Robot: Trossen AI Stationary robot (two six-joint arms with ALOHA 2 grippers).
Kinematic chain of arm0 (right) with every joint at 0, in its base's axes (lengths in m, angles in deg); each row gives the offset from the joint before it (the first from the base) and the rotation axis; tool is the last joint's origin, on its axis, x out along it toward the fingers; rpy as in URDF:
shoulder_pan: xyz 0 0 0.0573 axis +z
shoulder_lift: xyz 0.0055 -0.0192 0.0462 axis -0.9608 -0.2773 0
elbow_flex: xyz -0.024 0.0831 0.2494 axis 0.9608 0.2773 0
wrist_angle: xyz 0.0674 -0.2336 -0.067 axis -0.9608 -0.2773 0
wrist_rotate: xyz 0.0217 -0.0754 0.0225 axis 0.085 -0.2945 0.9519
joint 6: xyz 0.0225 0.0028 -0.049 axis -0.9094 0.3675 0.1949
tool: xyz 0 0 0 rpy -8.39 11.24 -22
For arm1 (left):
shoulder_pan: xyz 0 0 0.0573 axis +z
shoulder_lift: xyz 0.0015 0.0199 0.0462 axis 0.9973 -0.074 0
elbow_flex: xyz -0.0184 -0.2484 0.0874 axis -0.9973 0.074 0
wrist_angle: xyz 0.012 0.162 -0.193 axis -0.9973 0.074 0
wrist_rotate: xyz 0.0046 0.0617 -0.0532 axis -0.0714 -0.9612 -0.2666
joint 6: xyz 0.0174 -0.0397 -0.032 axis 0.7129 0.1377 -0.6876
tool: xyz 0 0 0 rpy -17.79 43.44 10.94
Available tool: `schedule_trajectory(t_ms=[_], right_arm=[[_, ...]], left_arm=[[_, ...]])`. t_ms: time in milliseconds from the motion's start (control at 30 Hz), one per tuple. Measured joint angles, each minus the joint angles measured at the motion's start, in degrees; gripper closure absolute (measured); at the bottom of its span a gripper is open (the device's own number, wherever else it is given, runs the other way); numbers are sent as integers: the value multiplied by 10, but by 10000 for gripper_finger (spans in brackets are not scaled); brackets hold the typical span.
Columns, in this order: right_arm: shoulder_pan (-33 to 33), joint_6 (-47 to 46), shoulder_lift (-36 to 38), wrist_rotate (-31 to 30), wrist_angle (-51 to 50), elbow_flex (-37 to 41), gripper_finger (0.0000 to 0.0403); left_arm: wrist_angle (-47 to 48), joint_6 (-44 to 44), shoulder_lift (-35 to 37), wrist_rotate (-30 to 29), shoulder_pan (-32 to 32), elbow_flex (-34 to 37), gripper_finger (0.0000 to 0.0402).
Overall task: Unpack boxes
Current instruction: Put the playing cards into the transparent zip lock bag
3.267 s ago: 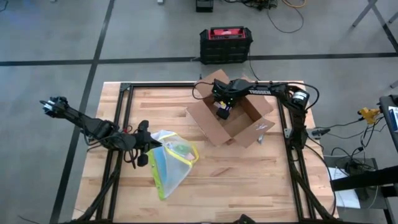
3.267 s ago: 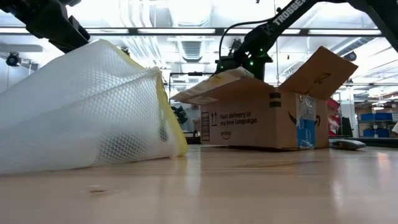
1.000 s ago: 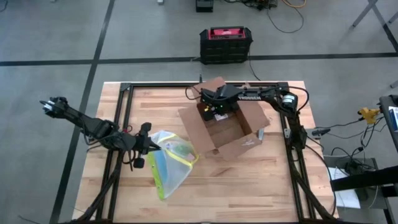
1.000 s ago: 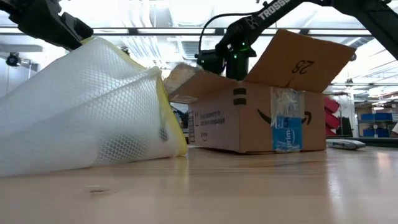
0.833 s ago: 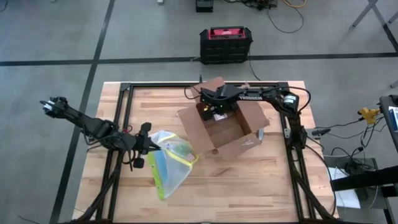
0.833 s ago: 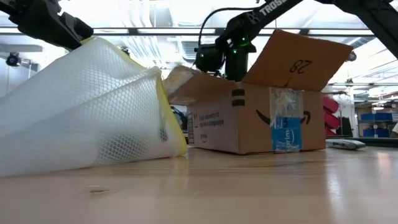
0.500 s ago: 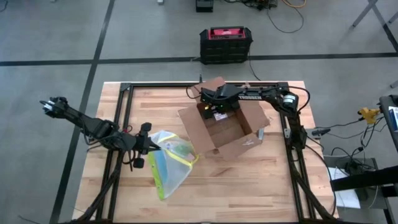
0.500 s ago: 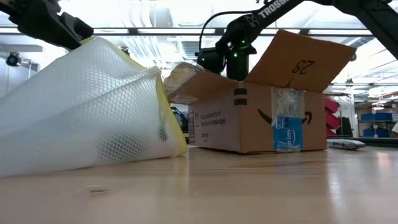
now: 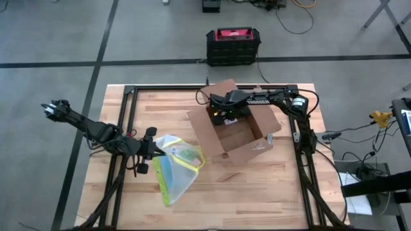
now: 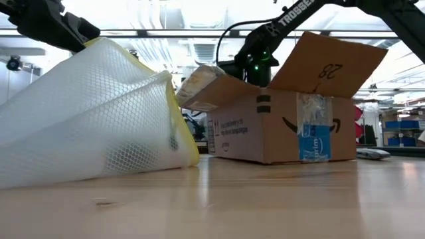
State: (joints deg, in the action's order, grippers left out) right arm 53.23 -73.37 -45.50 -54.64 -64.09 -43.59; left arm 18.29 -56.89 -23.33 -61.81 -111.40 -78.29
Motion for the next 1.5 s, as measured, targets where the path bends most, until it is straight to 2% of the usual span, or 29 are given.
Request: schedule_trajectory(t_ms=[200,400,800,1133,1267,1500], right_arm=[[2,-13,0,-2,9,3,49],[2,-16,0,-5,11,3,120],[3,-7,6,-3,7,3,121],[19,8,68,-4,-2,-7,121],[44,11,102,-18,-15,-7,121],[128,20,149,-50,-20,-10,121]], left_arm=[[0,2,0,0,0,0,401],[0,2,0,0,0,0,401],[1,-1,0,0,0,0,401],[1,-2,-1,0,0,0,401],[-9,7,-1,-1,0,11,401],[-109,12,-1,-1,0,67,401]])
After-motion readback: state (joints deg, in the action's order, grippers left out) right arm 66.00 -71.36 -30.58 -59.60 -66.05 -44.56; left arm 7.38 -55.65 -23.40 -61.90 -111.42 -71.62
